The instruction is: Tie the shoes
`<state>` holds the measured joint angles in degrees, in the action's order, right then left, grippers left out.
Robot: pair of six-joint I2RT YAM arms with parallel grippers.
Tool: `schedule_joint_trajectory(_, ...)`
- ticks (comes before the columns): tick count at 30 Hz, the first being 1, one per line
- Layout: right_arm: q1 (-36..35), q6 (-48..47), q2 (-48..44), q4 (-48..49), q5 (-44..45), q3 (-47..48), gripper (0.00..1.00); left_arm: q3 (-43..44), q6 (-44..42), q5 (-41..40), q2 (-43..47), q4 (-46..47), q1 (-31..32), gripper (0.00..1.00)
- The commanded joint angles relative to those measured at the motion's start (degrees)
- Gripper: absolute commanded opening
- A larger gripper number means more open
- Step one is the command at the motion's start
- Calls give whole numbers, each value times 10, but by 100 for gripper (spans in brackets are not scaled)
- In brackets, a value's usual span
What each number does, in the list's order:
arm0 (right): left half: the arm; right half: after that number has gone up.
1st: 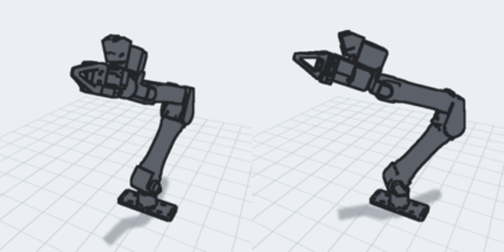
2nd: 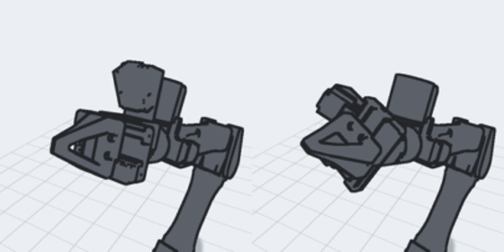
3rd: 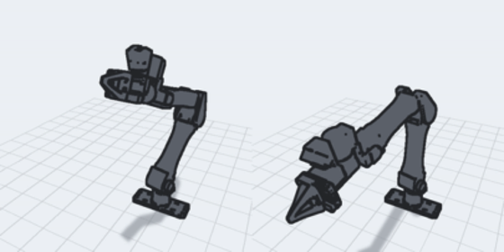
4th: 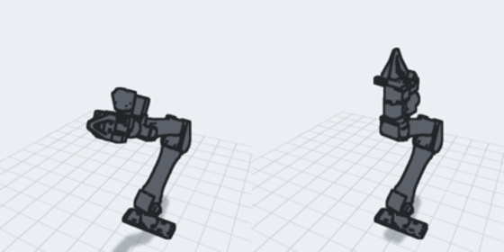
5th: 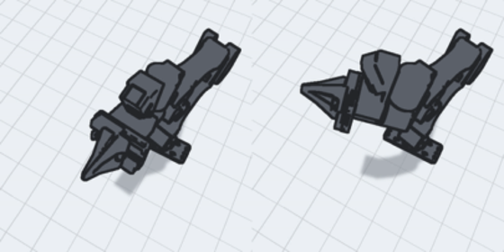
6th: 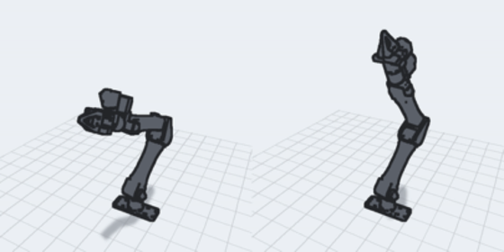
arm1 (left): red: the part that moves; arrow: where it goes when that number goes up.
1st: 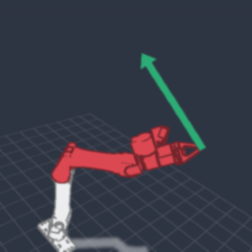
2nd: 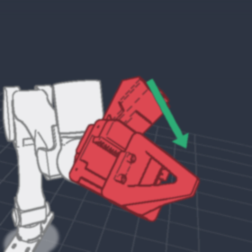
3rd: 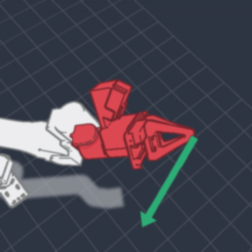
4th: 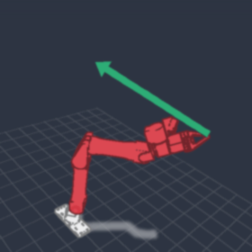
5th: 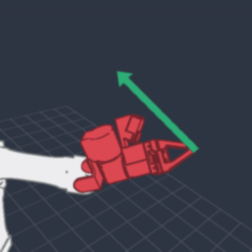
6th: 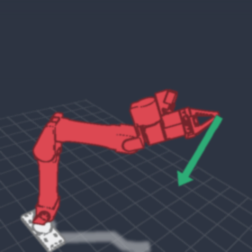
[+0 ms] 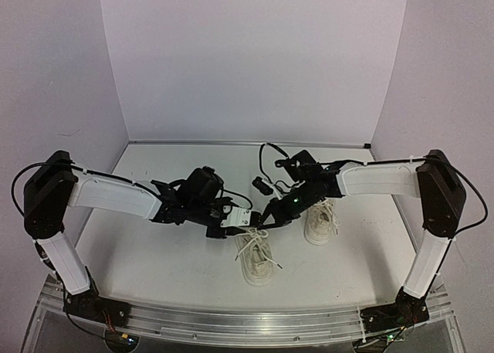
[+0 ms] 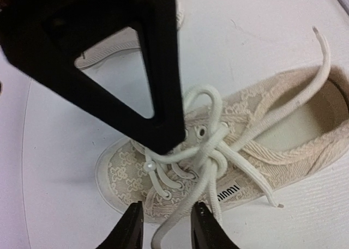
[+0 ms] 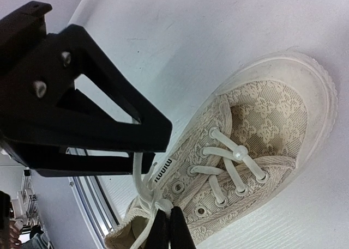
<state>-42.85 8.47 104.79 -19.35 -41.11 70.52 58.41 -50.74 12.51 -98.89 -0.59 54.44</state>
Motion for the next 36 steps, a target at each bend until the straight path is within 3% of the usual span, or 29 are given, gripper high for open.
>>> schedule_joint_trajectory(1,-4,2,-7,6,9,8,0,29,-20,-26,-15,-30,6,24)
schedule_joint_trajectory(5,-4,3,-14,4,27,-4,0,24,-10,-40,-8,-28,6,9)
schedule_joint_trajectory(9,-2,12,-28,3,57,-23,0,6,12,-58,9,-16,6,0)
schedule_joint_trajectory(19,21,28,-90,-12,147,-86,0,-49,74,-118,47,3,5,0)
schedule_joint_trajectory(36,22,5,-72,-62,211,-124,0,-126,108,-163,82,56,-23,0)
